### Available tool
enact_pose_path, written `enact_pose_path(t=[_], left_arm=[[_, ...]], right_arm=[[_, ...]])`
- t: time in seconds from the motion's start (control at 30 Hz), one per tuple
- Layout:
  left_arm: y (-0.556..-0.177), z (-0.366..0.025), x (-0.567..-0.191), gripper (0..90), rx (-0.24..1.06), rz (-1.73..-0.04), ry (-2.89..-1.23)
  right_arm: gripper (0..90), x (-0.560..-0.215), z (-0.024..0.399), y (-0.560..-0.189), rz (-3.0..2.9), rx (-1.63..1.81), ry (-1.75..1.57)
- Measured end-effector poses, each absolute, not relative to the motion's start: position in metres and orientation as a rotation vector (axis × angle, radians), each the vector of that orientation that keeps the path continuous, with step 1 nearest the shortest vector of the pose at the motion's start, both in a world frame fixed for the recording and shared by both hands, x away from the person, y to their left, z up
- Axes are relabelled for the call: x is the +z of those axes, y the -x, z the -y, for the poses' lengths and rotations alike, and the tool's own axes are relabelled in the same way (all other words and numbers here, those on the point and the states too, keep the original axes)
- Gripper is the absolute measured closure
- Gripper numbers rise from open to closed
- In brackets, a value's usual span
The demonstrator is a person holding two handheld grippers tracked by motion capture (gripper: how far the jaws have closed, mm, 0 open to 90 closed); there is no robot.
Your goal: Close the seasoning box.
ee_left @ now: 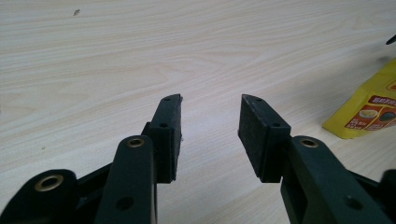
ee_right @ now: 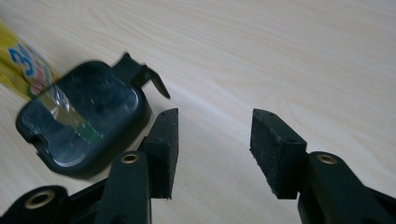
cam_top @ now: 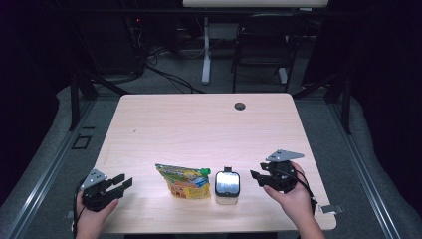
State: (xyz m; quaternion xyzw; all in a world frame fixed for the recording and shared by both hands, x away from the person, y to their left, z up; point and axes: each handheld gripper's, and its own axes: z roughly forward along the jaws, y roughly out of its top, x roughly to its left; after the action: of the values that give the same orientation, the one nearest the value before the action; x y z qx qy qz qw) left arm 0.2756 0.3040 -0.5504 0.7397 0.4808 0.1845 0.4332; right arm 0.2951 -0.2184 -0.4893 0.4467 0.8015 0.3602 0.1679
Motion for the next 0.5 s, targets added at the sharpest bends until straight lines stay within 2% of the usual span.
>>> enact_pose_path(t=[0.2,0.5], left_arm=[[-0.273,-0.304,-0.550,59.0,0.454,-1.195,-1.830],[-0.273,-0.303,-0.552,58.7,0.443,-1.199,-1.826]], right_arm=[[51.6,-0.511,0.236,-0.283,-2.227,1.018,-1.402],[49.9,-0.535,0.254,-0.273,-2.133,1.055,-1.405]])
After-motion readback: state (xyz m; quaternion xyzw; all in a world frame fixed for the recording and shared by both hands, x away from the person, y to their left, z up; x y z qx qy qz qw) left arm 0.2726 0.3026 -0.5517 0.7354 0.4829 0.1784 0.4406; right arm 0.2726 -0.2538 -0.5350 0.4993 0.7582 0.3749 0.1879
